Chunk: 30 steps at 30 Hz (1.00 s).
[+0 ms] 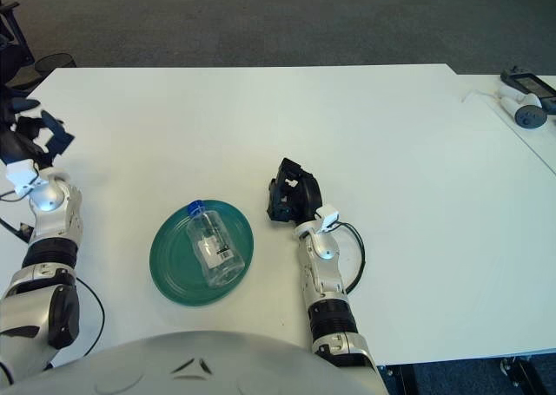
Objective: Put the bottle into the plate.
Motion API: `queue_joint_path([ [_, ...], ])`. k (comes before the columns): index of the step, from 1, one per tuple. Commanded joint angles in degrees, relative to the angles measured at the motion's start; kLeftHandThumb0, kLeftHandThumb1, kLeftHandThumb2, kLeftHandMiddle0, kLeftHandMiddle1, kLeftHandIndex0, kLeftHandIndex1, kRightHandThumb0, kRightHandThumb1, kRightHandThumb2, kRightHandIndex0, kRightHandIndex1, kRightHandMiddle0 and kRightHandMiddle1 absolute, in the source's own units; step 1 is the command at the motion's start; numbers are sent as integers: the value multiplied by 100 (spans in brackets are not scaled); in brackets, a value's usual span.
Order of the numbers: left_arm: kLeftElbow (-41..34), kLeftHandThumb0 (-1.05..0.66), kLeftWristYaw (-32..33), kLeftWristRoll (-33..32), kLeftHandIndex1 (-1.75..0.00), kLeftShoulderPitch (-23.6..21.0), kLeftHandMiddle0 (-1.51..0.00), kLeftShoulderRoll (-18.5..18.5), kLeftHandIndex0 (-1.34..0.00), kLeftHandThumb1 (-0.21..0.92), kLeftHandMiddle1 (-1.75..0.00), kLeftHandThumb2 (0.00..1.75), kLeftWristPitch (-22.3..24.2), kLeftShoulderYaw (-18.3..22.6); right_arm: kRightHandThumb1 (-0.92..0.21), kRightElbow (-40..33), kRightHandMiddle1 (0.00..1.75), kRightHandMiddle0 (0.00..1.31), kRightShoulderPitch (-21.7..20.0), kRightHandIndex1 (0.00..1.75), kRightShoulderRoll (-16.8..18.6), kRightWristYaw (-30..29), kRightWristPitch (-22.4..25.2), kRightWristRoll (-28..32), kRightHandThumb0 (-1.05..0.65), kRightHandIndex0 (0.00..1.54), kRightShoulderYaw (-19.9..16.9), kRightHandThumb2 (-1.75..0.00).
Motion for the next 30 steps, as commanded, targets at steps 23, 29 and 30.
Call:
queue_joint_path([
  [23, -80, -54, -2072, -4, -175, 1272, -128, -711, -75, 14, -175, 153, 846, -867, -24, 858, 175, 95, 893, 175, -13, -71, 836, 15, -3, 127, -142, -139],
  [29, -202, -54, -2213, -44, -175, 1374, -128, -784, -75, 14, -175, 153, 969, -915, -24, 882, 175, 97, 865, 175, -12, -117, 821, 9, -4, 128, -170, -138],
  [30, -205, -54, -2213, -40, -175, 1381, -128, -797, -75, 14, -175, 153, 977, -917, -24, 884, 175, 98, 860, 175, -12, -128, 825, 11, -4, 128, -177, -138],
])
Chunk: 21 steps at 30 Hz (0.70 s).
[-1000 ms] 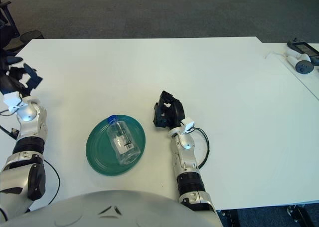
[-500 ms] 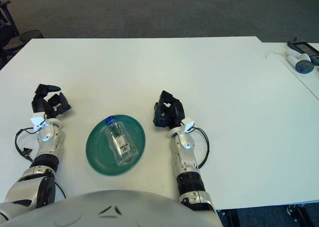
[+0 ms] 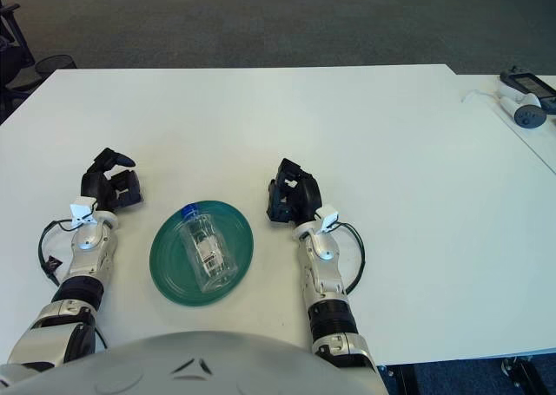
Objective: Put the bottle into the plate.
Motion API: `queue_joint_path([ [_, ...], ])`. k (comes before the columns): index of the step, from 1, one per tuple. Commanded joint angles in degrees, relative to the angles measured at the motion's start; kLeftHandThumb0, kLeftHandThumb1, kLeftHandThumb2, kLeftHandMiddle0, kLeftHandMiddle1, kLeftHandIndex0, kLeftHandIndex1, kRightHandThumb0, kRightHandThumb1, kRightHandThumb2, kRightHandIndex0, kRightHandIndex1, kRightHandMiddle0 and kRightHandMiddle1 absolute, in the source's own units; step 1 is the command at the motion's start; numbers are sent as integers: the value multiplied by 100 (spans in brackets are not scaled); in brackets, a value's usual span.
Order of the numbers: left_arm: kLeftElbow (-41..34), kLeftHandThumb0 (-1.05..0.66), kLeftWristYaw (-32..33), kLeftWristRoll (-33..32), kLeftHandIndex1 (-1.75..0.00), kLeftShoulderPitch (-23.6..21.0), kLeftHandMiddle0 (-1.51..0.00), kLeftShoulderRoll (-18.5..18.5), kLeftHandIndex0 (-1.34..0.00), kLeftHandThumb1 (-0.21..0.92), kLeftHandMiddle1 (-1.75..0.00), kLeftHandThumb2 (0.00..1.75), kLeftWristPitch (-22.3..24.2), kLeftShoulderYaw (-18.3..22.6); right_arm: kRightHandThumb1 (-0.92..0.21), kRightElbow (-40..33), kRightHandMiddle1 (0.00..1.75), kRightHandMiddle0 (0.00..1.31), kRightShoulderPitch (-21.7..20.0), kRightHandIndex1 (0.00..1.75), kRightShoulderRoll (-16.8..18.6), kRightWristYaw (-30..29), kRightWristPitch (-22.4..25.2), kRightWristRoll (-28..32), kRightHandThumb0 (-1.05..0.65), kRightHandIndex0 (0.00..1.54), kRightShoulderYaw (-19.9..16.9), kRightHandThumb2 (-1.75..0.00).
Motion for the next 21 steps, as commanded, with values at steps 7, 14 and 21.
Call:
queue_joint_path([
  [7, 2, -54, 68, 134, -175, 488, -128, -349, -75, 14, -175, 153, 206, -93, -25, 786, 175, 100, 873, 175, -21, -312, 887, -56, -4, 128, -109, -137],
  [14, -44, -54, 263, 236, -175, 580, -128, -484, -76, 13, -175, 154, 95, -85, -25, 721, 175, 101, 865, 175, -52, -326, 951, -38, -4, 128, -103, -137],
  [21, 43, -55, 312, 201, -175, 624, -128, -616, -77, 12, -175, 156, -60, -52, -25, 707, 175, 100, 848, 175, -87, -289, 939, -17, -4, 128, -119, -138],
])
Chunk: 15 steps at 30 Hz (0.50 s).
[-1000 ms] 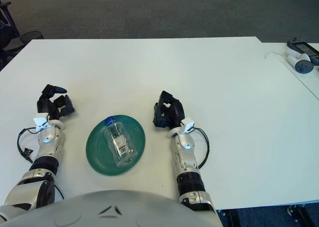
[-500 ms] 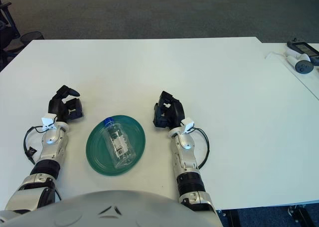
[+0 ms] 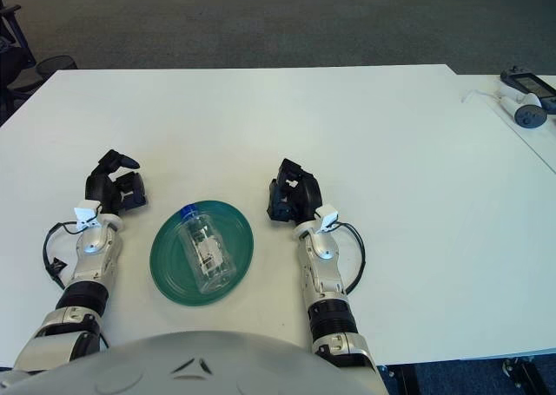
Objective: Put the bottle into the plate.
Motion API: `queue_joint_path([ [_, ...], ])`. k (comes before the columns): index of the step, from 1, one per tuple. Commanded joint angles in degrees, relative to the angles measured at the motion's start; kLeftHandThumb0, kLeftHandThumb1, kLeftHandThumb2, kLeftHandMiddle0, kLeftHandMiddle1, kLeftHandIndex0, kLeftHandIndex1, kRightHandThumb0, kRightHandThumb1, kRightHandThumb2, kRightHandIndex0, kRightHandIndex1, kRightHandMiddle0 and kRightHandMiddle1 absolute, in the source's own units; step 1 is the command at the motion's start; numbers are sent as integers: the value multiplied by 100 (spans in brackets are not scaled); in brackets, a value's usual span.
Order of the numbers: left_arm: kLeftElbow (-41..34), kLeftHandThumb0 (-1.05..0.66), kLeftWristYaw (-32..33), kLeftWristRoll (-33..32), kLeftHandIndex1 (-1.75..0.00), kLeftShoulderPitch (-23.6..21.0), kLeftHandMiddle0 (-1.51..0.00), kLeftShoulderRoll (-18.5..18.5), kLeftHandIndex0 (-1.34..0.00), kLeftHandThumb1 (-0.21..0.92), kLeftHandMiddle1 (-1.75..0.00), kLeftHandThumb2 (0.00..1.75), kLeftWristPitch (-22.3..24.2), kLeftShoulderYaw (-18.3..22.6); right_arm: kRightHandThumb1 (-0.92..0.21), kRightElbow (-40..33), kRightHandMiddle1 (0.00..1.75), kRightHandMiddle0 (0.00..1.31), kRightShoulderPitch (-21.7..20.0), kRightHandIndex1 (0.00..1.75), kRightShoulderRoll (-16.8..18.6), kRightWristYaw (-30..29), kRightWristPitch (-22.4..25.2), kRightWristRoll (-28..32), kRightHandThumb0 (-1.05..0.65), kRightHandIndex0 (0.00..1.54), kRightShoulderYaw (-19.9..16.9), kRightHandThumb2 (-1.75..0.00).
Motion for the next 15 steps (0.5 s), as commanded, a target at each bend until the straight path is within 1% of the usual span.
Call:
queue_joint_path([
  [1, 328, -55, 125, 95, -175, 408, -129, -328, -78, 11, -175, 157, -117, -55, -25, 729, 175, 100, 844, 175, -74, -131, 888, 15, -4, 128, -135, -138],
  [9, 475, -57, 323, 230, -175, 534, -130, -488, -80, 9, -175, 160, -398, -103, -24, 801, 175, 102, 790, 175, -127, -78, 769, 34, -4, 128, -164, -139],
  [15, 689, -58, 503, 383, -175, 561, -130, -526, -81, 8, -175, 161, -583, -156, -23, 788, 175, 96, 768, 175, -161, -22, 755, 67, -4, 127, -197, -140],
])
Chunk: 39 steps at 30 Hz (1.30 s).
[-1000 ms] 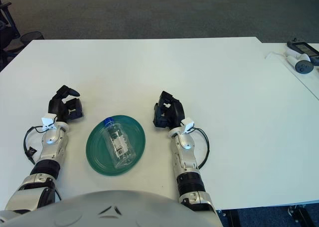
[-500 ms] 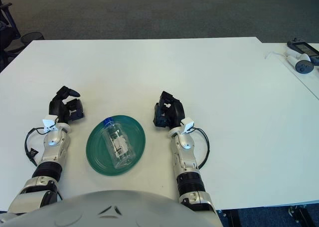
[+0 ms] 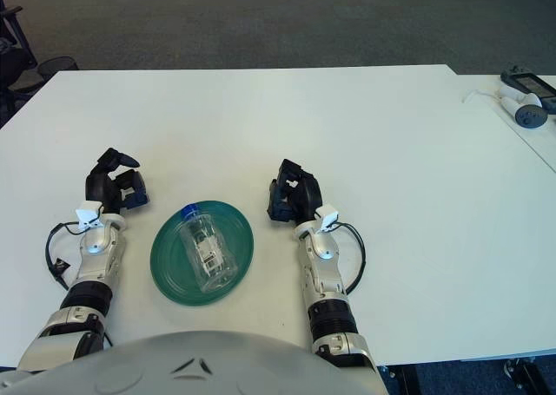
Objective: Put the bottle into the plate.
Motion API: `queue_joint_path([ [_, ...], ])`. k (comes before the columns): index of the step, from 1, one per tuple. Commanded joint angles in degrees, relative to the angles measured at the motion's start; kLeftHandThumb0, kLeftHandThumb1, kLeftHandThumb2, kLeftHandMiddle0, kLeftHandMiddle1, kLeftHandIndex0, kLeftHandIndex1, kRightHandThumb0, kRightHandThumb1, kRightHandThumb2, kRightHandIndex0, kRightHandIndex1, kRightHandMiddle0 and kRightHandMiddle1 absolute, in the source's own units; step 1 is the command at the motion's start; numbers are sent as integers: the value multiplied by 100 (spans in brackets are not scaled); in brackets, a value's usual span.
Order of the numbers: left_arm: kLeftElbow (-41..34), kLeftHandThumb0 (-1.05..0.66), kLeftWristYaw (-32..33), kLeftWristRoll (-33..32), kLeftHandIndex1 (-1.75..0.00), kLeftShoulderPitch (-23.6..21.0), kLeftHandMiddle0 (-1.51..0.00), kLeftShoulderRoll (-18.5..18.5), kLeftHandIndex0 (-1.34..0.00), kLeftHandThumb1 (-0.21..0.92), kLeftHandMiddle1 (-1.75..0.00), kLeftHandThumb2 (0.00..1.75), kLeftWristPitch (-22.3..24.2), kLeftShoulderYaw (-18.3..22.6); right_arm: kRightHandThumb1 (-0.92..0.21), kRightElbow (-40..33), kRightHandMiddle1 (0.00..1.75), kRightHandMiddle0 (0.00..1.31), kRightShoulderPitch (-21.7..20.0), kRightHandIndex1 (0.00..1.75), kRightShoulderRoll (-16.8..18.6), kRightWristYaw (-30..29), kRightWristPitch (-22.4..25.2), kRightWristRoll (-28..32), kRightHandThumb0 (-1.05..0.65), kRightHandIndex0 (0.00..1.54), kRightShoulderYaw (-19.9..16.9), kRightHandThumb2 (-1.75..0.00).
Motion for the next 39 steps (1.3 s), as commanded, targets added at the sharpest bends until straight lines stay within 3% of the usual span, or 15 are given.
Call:
queue_joint_path([
  [1, 660, -58, 216, 288, -175, 564, -130, -415, -81, 8, -175, 161, -181, -168, -23, 781, 175, 95, 763, 175, -125, -39, 726, 57, -4, 127, -180, -140],
  [11, 921, -58, 497, 599, -175, 668, -130, -466, -81, 8, -175, 161, -292, -330, -24, 772, 175, 94, 664, 175, -170, -72, 656, 29, -4, 127, -255, -139],
  [19, 719, -57, 988, 1000, -175, 795, -129, -518, -79, 10, -175, 159, -261, -482, -24, 692, 175, 94, 553, 175, -180, -217, 543, -81, -4, 127, -263, -138],
  [39, 598, -57, 1574, 1367, -175, 767, -130, -558, -80, 9, -175, 159, -407, -658, -22, 483, 175, 106, 159, 175, -124, -636, 205, -362, -5, 130, -349, -141],
])
